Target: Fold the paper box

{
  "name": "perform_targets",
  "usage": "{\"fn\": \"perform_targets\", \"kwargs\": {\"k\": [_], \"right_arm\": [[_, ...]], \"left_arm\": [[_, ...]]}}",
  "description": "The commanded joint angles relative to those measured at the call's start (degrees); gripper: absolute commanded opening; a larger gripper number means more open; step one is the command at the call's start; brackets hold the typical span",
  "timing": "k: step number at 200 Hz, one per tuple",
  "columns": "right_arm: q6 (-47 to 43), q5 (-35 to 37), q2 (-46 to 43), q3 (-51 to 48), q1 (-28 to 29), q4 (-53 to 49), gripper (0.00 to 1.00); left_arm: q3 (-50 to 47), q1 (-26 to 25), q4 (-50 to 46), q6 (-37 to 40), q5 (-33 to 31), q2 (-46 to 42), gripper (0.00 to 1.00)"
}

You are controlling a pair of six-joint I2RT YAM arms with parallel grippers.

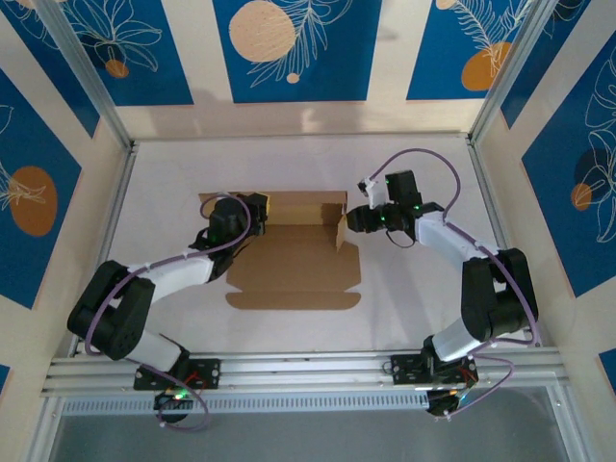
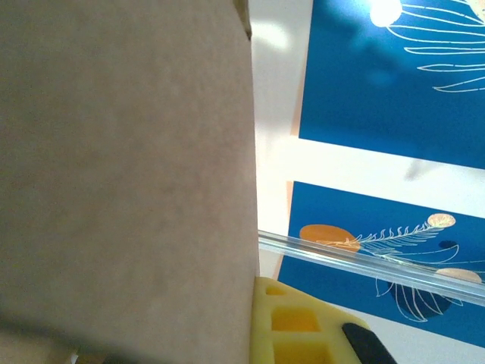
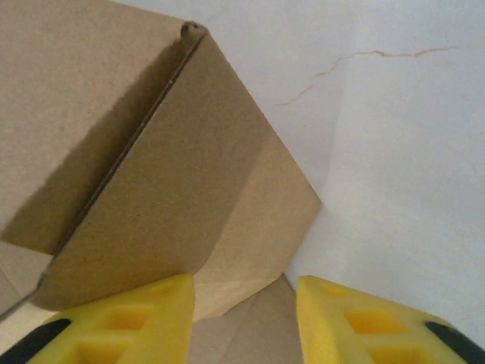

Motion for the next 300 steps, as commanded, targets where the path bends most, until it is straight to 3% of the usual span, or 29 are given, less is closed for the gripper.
{"fn": "perform_targets", "kwargs": {"k": [1,20,65,117,185,217,236,251,270,300], "right_arm": [[-4.7,-1.1,-0.6,-1.9,1.9,2.3,0.47],[-9.0,2.1,-1.9,-3.9,3.5,3.9,0.48],[-23.4,0.2,-9.5,-14.7,6.6,14.4,0.48],[-29.5,2.5,-3.9,-9.5,6.5,11.1,0.51],[-42.2,-4.9,-4.9,-3.9,7.5,0.6,0.54],[-41.3,2.4,-2.6,-1.9,7.4,2.3,0.44],[-41.2,6.4,-1.7,-1.2,7.4,3.4,0.26],[-39.8,9.7,-1.5,-1.5,7.4,5.4,0.2],[-37.8,13.4,-1.8,-3.0,7.7,9.5,0.2],[-33.5,19.5,-1.9,-5.3,7.8,14.6,0.31]], "left_arm": [[0.7,-0.1,-4.5,0.4,1.9,-0.2,0.0],[0.1,-0.1,-4.1,0.2,2.5,-0.2,0.0],[-0.2,0.0,-4.0,0.7,3.3,0.0,0.0],[-0.2,0.0,-2.6,0.6,5.3,1.2,0.0],[-0.3,0.0,-0.7,1.4,8.9,3.0,0.0],[-1.2,0.0,0.1,1.6,9.6,3.0,0.0],[-1.9,0.0,1.0,1.7,10.4,2.9,0.0],[-2.4,0.0,1.5,1.7,10.7,2.6,0.0],[-3.2,-0.1,1.6,1.9,10.9,2.0,0.0],[-3.9,-0.1,1.9,1.9,11.1,1.6,0.0]]}}
